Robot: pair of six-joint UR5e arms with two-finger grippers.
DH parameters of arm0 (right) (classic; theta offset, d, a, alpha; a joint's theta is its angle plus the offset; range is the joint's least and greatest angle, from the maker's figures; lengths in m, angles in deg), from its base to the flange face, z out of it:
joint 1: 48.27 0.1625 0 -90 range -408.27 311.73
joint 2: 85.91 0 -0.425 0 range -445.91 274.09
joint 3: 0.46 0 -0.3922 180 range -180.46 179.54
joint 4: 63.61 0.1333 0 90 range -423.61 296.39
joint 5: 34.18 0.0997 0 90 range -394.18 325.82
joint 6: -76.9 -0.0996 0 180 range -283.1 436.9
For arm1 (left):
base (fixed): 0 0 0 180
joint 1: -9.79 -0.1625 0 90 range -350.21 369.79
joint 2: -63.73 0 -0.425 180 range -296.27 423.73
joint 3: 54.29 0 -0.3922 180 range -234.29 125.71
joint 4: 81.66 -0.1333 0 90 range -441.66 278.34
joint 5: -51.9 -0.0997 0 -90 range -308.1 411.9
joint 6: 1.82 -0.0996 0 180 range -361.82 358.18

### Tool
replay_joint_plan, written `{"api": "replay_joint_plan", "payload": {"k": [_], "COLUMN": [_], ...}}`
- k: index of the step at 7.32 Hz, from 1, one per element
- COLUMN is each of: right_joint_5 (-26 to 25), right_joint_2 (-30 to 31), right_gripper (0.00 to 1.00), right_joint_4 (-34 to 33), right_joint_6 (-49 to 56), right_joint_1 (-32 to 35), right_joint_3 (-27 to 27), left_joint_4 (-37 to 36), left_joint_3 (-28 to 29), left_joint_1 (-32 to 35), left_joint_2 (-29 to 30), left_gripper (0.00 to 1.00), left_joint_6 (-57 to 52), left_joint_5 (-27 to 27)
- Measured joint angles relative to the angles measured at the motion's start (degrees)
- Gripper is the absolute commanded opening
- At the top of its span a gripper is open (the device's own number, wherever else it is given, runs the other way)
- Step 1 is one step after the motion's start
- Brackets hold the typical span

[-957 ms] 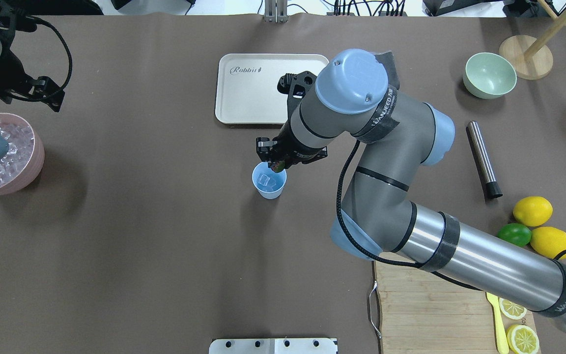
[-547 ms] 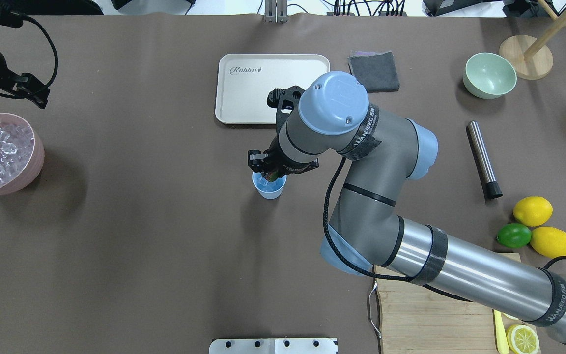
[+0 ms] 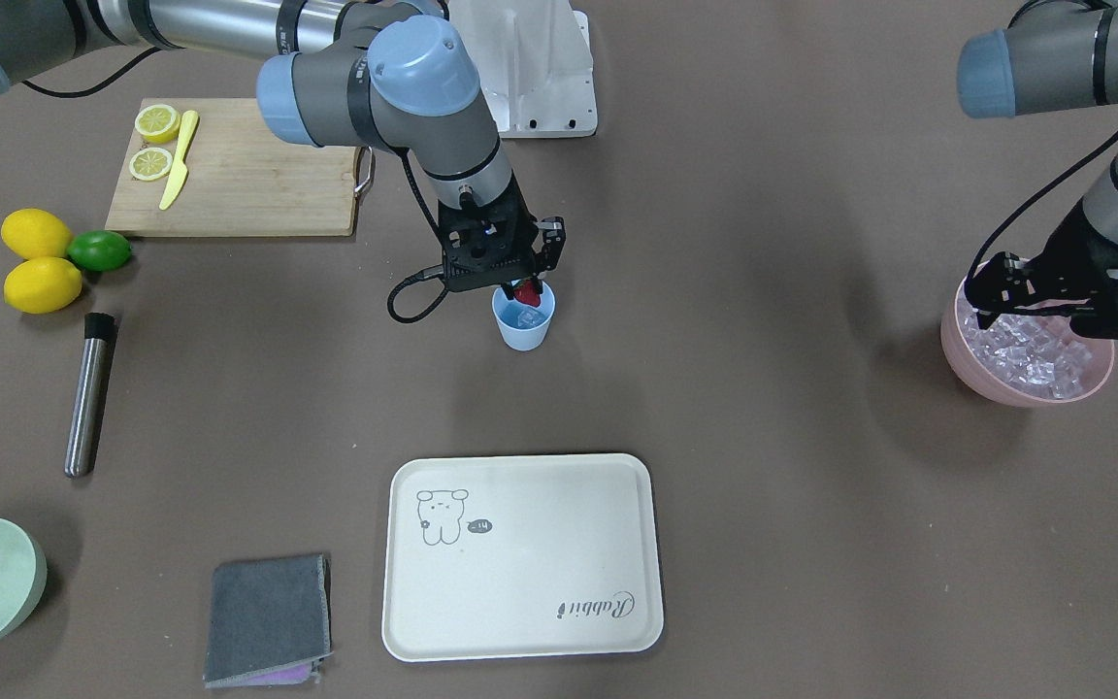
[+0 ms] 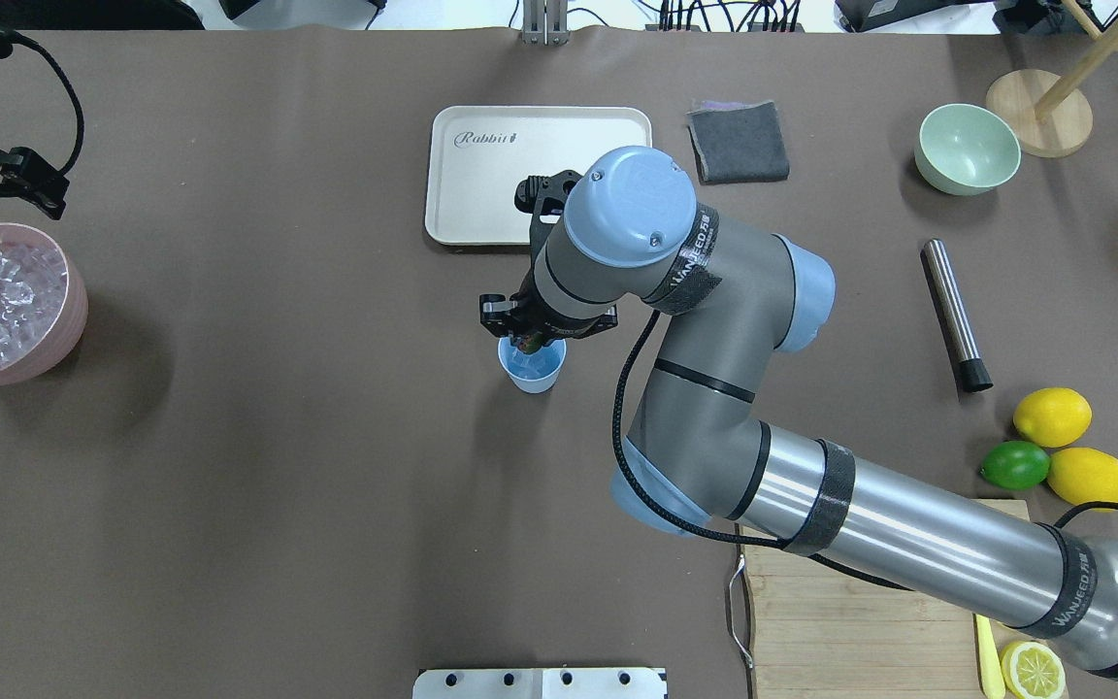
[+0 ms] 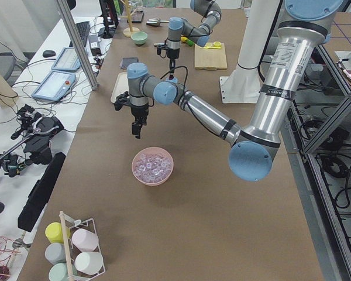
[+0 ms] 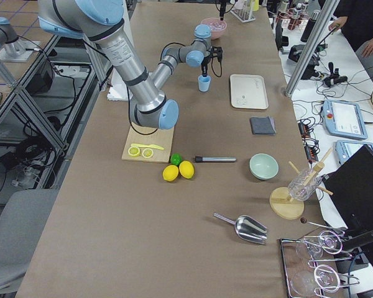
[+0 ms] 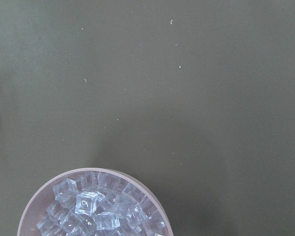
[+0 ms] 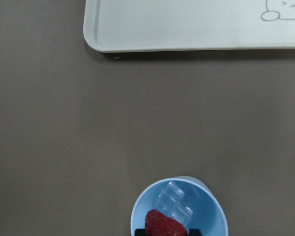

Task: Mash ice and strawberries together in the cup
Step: 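Carry the strawberry with the right gripper over the cup and release it, then move the right gripper back toward the steel muddler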

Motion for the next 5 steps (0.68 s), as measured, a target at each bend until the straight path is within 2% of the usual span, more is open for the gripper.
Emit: {"api": "replay_joint_plan", "payload": {"k": [1,3,5], "right_joint_5": [-0.3,-0.7,-0.4], "right_joint_2": [0.0,0.2,1.5], "right_gripper": [0.99,1.00,1.00], "right_joint_4": [0.0,0.0,-0.5], "right_joint_6": [0.0,-0.1,0.1], "right_joint_1": [-0.1,-0.3,0.6], "right_joint_3": [0.3,0.3,-1.8], "left_joint_4": [0.2,0.3,0.3], "left_joint_3": [-0.1,-0.3,-0.7], "left_joint_1": [0.0,0.2,1.4], "left_joint_2": [0.0,-0.4,-0.4], "left_gripper": [0.98,0.98,0.98], "left_joint_6": [0.9,1.3,1.0], "left_joint_5": [0.2,0.2,0.1]}}
